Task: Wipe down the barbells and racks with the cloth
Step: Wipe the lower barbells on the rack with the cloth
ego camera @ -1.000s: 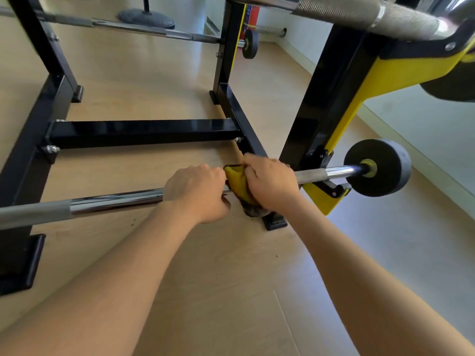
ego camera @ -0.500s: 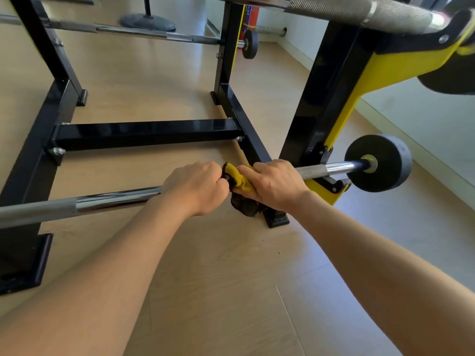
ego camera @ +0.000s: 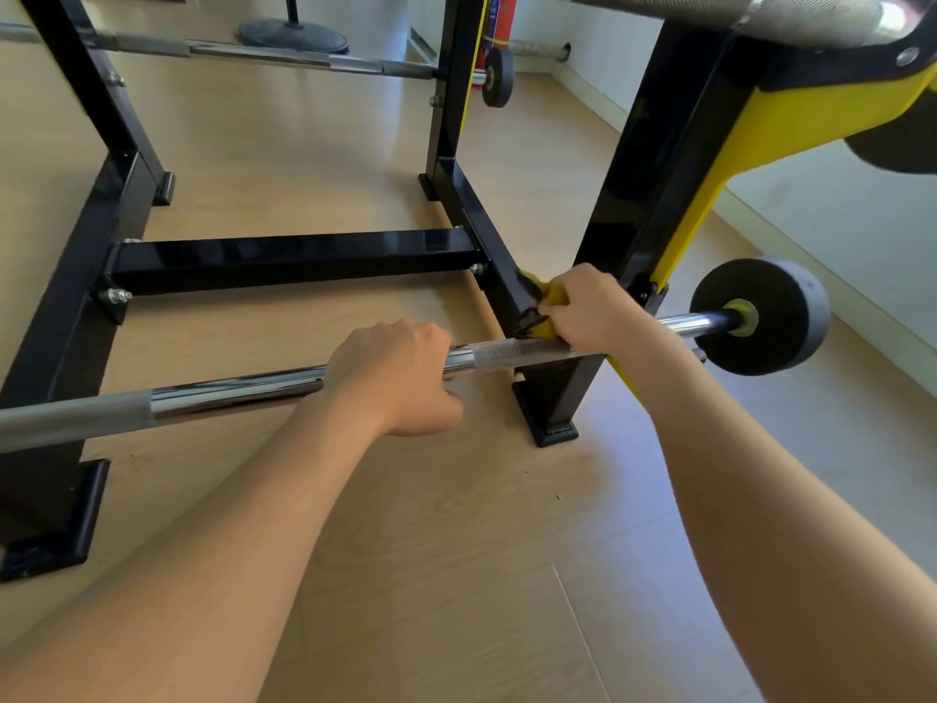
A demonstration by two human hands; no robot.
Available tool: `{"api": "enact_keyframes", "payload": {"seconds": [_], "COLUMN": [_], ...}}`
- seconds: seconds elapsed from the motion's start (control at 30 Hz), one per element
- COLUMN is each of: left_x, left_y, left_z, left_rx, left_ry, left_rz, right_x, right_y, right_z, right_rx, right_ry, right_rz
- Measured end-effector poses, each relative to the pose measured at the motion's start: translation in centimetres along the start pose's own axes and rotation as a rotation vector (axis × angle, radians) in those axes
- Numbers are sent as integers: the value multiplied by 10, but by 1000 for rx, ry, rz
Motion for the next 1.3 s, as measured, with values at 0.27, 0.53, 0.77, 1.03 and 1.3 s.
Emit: {"api": "enact_keyframes", "payload": {"seconds": [0.27, 0.53, 0.77, 1.03, 1.3], "left_x": [-1, -1, 2, 2, 2], "left_y": [-2, -5, -1, -3, -6], "left_z": [-2, -2, 0, 0, -1], "left_rx": [-21, -71, -116, -113, -142], "left_ry": [-55, -118, -103, -126, -162], "left_rz": [66, 145, 143, 150, 168], "right_x": [45, 42, 23, 54, 65], "right_y": [69, 45, -29, 17, 24], "right_z": [-84, -90, -74, -102, -83], "right_rx": [-544, -323, -83, 26, 528], "right_ry": [-478, -702, -703, -651, -657], "right_rz": [20, 32, 129, 356, 878]}}
Point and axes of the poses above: each hand's wrist, its own z-axis towards the middle knuckle, its own x-axis out of the palm, y = z × x, the point moved 7 cm from there along z, towards the middle knuckle
